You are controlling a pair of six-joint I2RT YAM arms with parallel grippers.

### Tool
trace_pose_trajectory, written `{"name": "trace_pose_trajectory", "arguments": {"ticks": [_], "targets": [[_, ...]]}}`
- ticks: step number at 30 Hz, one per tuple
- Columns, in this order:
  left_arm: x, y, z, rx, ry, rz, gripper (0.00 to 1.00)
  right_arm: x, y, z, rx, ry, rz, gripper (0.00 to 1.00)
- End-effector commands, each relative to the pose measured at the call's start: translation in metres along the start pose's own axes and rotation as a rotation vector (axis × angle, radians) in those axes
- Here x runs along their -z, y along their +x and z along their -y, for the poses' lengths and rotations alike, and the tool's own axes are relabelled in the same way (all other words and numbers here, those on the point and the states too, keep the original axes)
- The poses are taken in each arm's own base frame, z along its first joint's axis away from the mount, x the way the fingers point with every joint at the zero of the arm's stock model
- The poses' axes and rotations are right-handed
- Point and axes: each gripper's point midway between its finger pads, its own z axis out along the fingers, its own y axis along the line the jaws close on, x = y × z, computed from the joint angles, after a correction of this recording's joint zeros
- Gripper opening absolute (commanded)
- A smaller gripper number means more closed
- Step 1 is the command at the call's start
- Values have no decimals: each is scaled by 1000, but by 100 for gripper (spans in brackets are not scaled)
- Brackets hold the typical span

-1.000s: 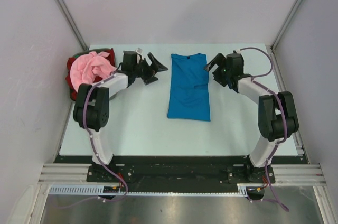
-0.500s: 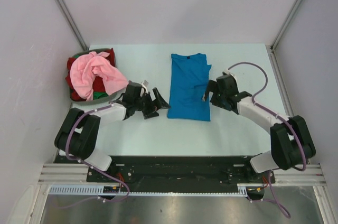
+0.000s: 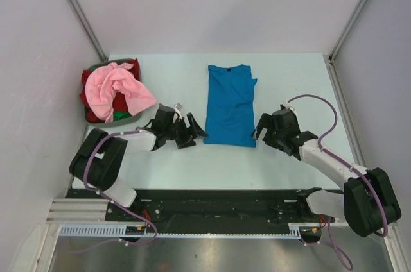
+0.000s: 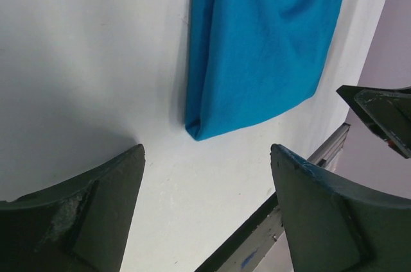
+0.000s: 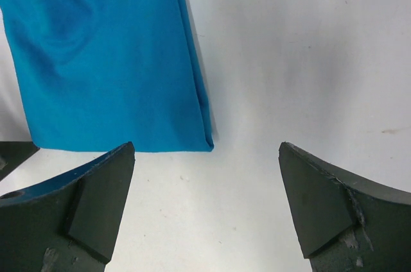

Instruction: Fold and stack the t-shirts

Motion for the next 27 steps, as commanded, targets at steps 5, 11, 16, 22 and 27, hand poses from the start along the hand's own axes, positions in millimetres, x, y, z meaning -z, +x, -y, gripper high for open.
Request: {"name": "trace_pose_trajectory", "arguments": {"ticks": [5,11,16,22,27], "targets": [[-25,16,-10,-10,-88,-69,74,7,0,6,-24,-8,21,98],[-34,23,-19,-5,-99,-94,50,3,8,13,-26,2,2,98],[-41,27,-27,9,-108,-106,9,-3,13,19,-48,-2,-4,98],[-42,28,-31,13,-113,-104,0,-10,18,11,-93,-72,-14,98],[-38,29,-30,10,-107,-97,0,-19,23,3,-145,-128,-8,96]]}}
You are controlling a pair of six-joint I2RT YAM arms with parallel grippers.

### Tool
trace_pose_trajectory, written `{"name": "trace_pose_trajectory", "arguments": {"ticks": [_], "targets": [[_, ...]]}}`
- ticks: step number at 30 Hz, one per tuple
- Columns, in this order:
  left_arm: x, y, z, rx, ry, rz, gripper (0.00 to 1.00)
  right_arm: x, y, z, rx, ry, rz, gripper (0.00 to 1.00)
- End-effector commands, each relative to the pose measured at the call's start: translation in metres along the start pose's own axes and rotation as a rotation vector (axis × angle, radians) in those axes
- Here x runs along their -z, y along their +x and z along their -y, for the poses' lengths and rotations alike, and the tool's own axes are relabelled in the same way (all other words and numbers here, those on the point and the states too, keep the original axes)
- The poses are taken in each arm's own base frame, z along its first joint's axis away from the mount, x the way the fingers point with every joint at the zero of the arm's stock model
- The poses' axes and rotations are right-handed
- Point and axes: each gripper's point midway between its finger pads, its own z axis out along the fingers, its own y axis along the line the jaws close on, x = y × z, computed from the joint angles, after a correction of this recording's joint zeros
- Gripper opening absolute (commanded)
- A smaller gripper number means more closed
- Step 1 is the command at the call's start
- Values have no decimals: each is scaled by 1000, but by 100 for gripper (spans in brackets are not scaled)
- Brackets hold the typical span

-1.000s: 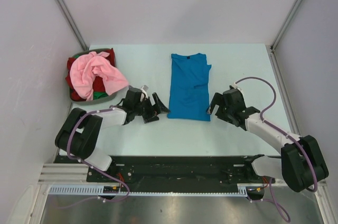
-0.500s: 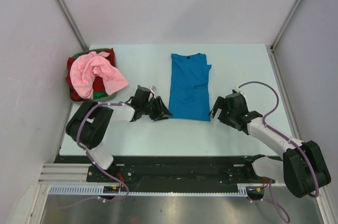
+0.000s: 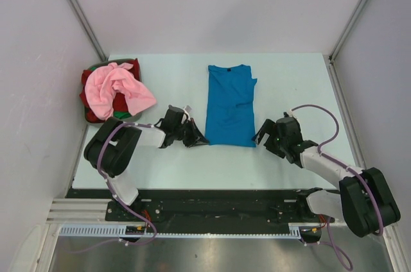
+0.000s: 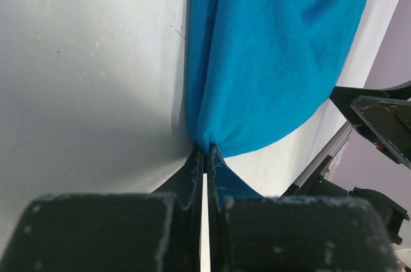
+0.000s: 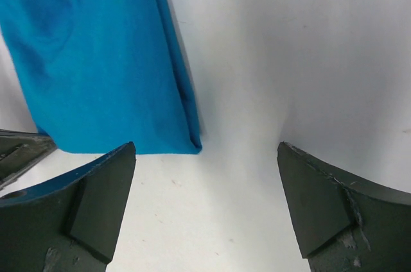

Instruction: Fold and stack the t-shirts

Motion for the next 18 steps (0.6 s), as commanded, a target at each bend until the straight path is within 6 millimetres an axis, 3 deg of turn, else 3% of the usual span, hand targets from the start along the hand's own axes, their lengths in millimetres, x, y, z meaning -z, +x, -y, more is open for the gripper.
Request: {"name": "trace_pose_trajectory", "arguments": {"ticks": [1,5,8,15,17,18], "targets": [[0,15,-29,17,-99,-18,0,-10,1,-13,-67,-80,10,96],[3,17,-30,16,-103,-15,0,-18,12,-17,-105,-108,-37,88],[4,19,-31,17,-106,-16,0,-24,21,-16,-117,-110,-61,72],[7,22,-34,21,-104,-12,0,-31,36,-10,-121,-93,-92,27],[7,24,-35,22,-101,-13,0,-34,40,-6,-123,-79,-101,18],[8,24,-34,20,-97,-12,0,-35,41,-5,-123,-77,-102,4]]}}
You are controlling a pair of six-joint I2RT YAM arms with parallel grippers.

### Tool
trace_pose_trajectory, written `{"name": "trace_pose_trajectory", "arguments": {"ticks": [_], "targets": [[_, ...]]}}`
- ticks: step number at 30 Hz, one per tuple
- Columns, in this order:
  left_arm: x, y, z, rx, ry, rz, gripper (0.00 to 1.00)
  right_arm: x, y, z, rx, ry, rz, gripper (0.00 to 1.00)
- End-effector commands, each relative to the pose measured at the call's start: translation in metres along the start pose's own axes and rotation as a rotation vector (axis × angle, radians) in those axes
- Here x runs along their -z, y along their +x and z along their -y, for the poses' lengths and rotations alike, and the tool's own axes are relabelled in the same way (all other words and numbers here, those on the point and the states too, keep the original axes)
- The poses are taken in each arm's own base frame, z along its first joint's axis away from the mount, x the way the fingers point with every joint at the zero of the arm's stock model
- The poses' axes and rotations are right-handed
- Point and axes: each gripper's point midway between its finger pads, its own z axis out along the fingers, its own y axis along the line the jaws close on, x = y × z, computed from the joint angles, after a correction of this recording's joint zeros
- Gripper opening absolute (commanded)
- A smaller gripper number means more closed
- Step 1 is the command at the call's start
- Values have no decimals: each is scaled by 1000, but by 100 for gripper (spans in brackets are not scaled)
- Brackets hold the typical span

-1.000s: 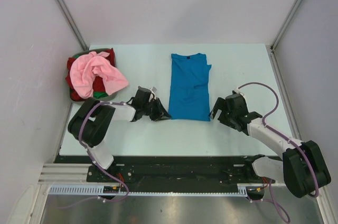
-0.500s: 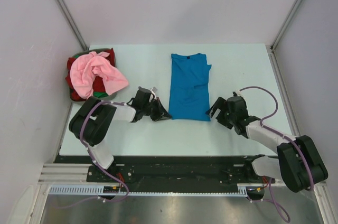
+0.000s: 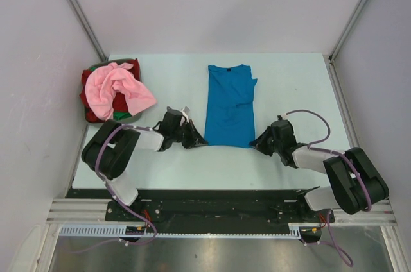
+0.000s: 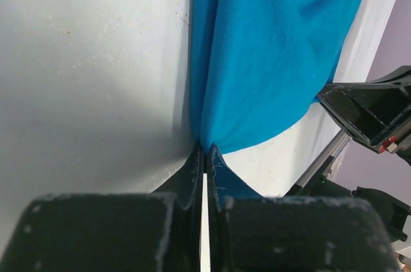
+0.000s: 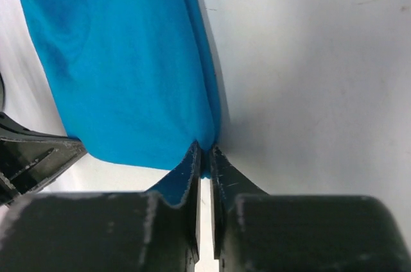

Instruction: Fold and stack the t-shirts

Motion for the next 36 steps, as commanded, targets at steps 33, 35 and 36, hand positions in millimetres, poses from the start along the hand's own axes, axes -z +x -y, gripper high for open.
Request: {"name": "trace_pose_trajectory", "arguments": {"ticks": [33,35,36], "targets": [[113,61,52,-182,-29,154,0,110,44,-75,316,-71,153,0],[110,52,62,-183,-30,168,0,113,30,-88,319,-92,193,0],[109,48,70,-194,-8,175,0,116,22,-98,315,-106,210,0]]}}
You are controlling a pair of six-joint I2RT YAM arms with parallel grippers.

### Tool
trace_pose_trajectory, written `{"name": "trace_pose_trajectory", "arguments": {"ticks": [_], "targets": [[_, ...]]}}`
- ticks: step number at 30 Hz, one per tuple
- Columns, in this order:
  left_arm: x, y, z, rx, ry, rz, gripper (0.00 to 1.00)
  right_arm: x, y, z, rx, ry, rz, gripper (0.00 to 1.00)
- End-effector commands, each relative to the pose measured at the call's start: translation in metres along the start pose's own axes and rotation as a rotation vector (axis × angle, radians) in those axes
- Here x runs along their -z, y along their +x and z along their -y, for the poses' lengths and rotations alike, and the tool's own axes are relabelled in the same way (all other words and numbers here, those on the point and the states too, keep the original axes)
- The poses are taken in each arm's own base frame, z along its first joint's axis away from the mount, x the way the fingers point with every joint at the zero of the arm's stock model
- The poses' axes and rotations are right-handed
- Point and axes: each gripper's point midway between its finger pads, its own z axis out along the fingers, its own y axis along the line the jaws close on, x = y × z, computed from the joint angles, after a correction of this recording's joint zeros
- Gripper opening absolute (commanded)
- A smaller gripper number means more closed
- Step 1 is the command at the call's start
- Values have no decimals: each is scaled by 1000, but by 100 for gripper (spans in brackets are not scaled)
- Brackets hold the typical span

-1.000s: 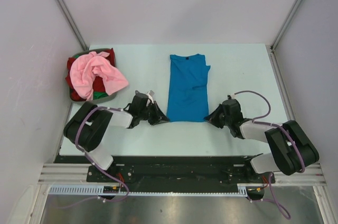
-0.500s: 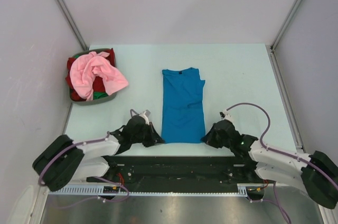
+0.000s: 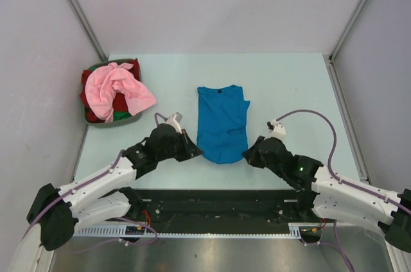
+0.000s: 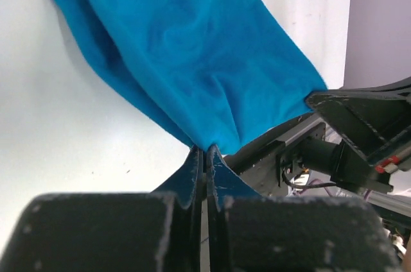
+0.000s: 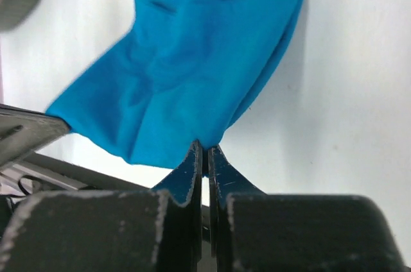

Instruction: Fold and stack the t-shirts

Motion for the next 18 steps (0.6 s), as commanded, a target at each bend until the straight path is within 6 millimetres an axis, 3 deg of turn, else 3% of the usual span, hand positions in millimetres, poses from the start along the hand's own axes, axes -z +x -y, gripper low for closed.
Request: {"name": "trace_pose_trajectory", "arguments": {"ticks": [1,2,3,6,8,9,11,13,15,18], "targets": [[-6,-22,15,-50,-19,31,0,6,-54,-23,52,-23,145,0],[-7,-26,17,-49,-17,37,0,1,-65,-17,39,4,161,0],[-8,-32,22,-50,-6,43,0,1,-71,-24,35,-24,152,0],[-9,-61,38,-59,7,82,0,-13,-91,-20,14,-30,152,0],[-13,-77,34,-47,-12,96,0,-18,-103,-26,12,-57,160,0],[-12,-88,41,-57,2,116,0,-27,-112,-17,-3,-30,164,0],[-18,-103,38,-44,-8,119,0,-32,-131,-25,-11,-67,186,0],[-24,-120,43,-52,-2,123,0,-46,-141,-24,-18,-71,161,0],[-26,-137,52,-62,10,139,0,-51,-160,-35,-7,-97,182,0],[-41,-155,46,-46,-6,134,0,-61,-181,-43,-11,-127,186,0]]}}
